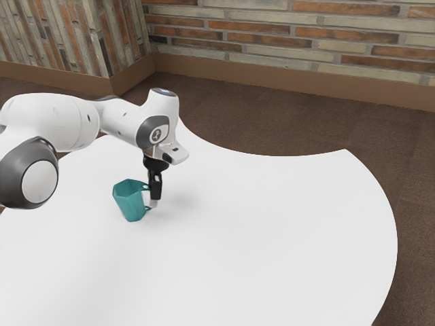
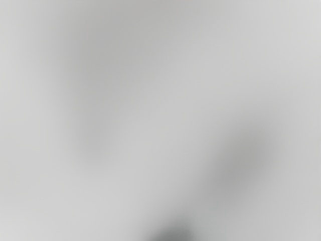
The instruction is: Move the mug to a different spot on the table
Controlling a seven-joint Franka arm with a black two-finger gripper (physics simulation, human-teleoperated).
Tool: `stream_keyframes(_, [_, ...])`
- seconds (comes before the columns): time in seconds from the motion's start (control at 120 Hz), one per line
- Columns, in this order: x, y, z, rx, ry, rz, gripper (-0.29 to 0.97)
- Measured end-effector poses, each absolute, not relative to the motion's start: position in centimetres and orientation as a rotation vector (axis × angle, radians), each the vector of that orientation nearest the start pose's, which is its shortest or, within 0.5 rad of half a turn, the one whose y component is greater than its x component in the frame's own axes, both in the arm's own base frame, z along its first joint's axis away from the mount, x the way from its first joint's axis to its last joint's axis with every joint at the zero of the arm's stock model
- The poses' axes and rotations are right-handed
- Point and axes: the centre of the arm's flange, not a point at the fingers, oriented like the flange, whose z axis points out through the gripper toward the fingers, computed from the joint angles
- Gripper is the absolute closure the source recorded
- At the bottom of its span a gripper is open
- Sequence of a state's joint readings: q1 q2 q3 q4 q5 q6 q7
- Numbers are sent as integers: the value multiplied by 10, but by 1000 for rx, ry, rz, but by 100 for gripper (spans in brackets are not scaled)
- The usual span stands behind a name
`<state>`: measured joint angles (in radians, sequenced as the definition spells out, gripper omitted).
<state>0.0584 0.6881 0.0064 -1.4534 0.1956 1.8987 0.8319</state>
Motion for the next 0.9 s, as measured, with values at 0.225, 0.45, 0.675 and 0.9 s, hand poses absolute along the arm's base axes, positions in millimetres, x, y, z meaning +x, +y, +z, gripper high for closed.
stream_keyframes(0.225, [688,58,260,-2784,1255,466,1])
stream_keyframes(0.45, [686,58,261,-2788,1250,487,3])
stream_keyframes(0.675, [682,57,259,-2795,1247,538,4])
stream_keyframes(0.9, [680,55,260,-2790,1248,565,14])
